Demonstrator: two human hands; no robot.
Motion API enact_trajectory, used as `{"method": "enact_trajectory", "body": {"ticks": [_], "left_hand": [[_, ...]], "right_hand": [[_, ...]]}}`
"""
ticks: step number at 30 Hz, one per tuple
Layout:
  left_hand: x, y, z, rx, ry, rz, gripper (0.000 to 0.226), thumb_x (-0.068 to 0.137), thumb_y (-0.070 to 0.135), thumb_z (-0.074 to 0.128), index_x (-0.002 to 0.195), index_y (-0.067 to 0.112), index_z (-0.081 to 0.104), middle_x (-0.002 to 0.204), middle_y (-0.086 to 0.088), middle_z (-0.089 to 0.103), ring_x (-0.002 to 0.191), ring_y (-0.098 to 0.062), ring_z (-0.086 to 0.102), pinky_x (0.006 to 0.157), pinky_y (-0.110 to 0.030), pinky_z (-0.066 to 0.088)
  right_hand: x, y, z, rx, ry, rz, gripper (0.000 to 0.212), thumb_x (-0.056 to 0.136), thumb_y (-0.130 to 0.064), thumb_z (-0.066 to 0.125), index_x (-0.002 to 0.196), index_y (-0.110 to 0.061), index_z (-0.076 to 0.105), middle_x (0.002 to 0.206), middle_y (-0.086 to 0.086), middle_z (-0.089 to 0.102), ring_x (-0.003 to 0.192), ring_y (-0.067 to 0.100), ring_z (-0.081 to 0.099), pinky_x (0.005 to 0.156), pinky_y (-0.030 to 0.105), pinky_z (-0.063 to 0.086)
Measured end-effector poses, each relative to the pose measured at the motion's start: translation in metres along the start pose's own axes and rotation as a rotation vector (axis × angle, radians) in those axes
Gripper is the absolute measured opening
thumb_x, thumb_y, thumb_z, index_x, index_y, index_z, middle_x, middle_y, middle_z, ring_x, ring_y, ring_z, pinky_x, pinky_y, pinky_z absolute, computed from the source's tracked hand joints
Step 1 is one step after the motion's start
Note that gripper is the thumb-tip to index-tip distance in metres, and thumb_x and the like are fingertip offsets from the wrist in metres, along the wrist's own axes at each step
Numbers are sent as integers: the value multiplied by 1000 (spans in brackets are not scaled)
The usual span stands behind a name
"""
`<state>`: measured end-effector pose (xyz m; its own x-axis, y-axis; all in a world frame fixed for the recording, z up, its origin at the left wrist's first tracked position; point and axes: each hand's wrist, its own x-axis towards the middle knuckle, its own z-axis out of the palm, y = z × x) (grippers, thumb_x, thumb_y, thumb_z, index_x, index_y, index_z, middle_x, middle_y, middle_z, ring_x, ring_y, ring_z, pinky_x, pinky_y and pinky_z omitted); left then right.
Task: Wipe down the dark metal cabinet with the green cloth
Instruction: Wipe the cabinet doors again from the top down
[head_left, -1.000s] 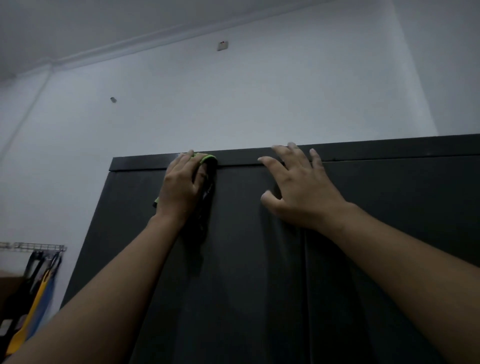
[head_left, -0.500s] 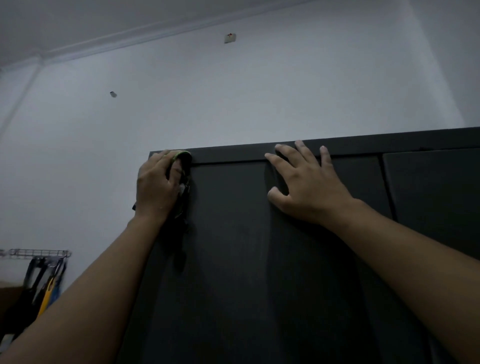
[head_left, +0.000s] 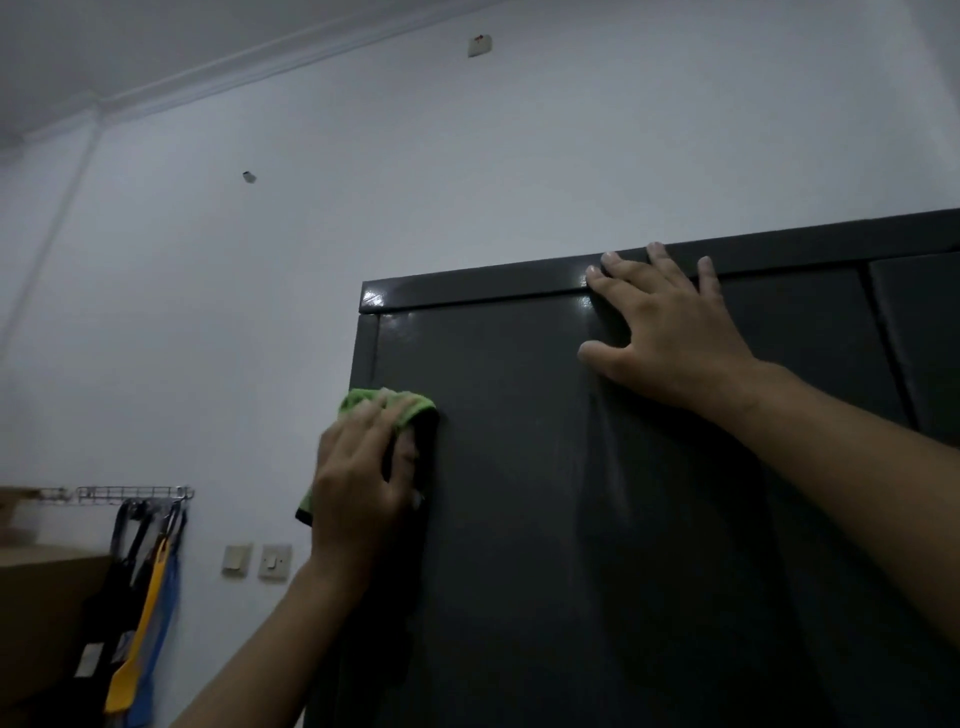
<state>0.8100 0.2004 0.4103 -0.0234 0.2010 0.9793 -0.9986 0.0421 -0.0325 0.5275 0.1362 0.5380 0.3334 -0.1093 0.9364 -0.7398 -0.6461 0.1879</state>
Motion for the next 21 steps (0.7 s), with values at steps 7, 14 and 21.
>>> {"method": "enact_trajectory", "body": {"ticks": [7, 14, 21], "left_hand": [[23, -6, 0, -101, -81, 266, 33, 101, 25, 50, 126, 9, 65, 130, -8, 63, 127, -21, 54, 112, -39, 38], [31, 28, 16, -122, 6, 62, 30, 95, 22, 56, 121, 12, 67, 125, -5, 66, 118, -19, 57, 107, -28, 34], [3, 62, 24, -102, -153, 414, 34, 99, 36, 50, 129, 24, 62, 133, 1, 61, 119, -20, 57, 93, -41, 47]], "right_hand": [[-2, -4, 2, 15, 40, 32, 87, 72, -64, 39, 154, -33, 33, 164, -11, 21, 154, 19, 2, 122, 56, -6], [-1, -5, 5, 2, 56, 29, 84, 74, -60, 39, 153, -33, 34, 164, -9, 22, 154, 20, 3, 121, 57, -6], [-2, 0, 3, -32, 36, 16, 80, 77, -58, 38, 154, -39, 29, 164, -13, 21, 154, 19, 4, 122, 54, -3]]}}
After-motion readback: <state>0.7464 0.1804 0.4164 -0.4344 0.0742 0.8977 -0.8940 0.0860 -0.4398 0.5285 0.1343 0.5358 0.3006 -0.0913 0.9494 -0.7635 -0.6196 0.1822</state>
